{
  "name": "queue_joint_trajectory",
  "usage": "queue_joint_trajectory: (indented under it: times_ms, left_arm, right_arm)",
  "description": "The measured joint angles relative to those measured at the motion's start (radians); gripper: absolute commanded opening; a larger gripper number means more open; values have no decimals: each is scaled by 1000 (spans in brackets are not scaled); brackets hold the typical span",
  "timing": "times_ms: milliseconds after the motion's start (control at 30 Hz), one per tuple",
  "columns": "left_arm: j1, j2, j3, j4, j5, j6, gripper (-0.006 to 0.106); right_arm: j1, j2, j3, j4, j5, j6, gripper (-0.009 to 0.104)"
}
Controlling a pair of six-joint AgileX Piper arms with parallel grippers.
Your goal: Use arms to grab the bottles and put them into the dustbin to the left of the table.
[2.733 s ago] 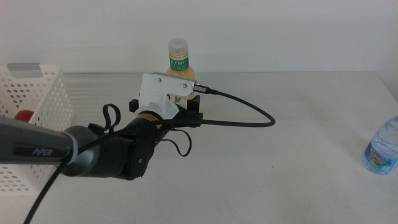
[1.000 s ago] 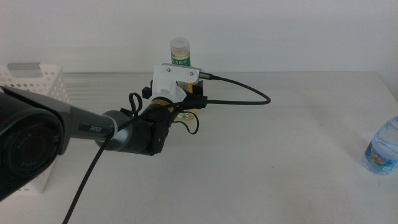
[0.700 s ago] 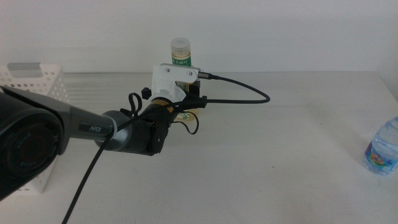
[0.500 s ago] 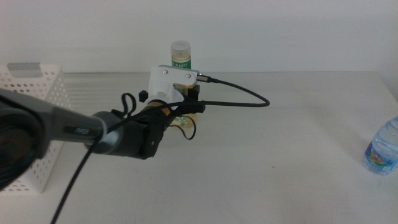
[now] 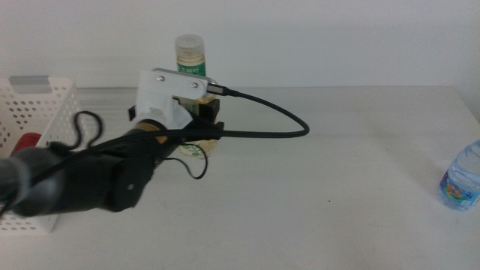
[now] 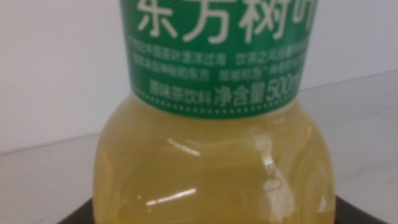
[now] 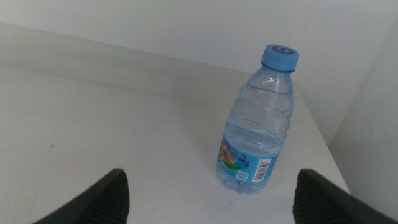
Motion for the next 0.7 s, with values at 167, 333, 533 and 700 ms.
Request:
queue_joint_trajectory:
  times_ms: [167,333,533,700]
  left_arm:
    - [0,-129,65,1,104,7,-5]
    - [0,-257,110,2,232,9,-5]
    - [0,-401,113,4,450,9,-5]
    - [0,-489,113,6,604,9,-5]
  right_arm:
    - [0,0,0,0,0,0,77]
    - [0,0,0,0,0,0,77]
    - [0,0,0,0,0,0,77]
    - [0,0,0,0,0,0,77]
